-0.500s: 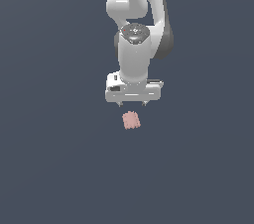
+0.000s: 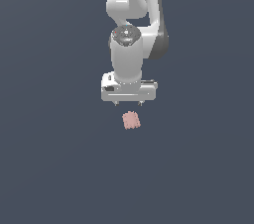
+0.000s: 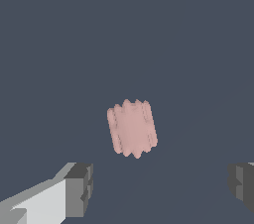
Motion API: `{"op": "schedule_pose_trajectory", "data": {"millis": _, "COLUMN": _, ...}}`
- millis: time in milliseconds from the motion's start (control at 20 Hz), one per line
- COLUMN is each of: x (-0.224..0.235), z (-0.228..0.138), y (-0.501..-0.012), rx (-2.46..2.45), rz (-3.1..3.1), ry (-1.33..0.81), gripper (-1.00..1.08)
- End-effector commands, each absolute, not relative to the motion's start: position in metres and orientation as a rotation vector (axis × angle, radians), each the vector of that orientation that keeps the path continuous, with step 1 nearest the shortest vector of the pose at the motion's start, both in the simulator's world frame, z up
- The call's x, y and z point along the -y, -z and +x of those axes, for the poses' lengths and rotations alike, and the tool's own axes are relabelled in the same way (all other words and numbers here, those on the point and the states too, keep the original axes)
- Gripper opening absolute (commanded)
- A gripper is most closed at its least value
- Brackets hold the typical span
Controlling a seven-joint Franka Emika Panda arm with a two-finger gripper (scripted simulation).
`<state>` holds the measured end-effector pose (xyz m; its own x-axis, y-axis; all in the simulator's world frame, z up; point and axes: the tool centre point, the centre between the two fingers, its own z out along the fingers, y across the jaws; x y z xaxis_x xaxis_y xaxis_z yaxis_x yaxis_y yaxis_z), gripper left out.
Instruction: Pick up the object and move it to a goal position.
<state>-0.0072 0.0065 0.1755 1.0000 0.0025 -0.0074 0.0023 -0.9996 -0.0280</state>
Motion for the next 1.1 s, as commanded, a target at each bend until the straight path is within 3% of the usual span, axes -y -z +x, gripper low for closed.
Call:
{"op": "schedule_pose_trajectory", "data": {"millis": 0, "x": -0.003, "z": -0.008, "y": -0.177, "rx": -0.017, "rz": -3.108, "ry": -0.018, "gripper": 1.00}}
{"op": "schedule_pose_trajectory", "data": {"millis": 450, "x": -0.006, "z": -0.008, "y": -0.160, "rx": 0.033, "rz": -3.116, "ry": -0.014, "gripper": 1.00}}
{"op": "schedule_pose_trajectory", "data": {"millis": 1050, "x": -0.018, "z": -0.014, "y": -0.083, "rx": 0.269, "rz": -3.127, "ry": -0.003, "gripper": 1.00}}
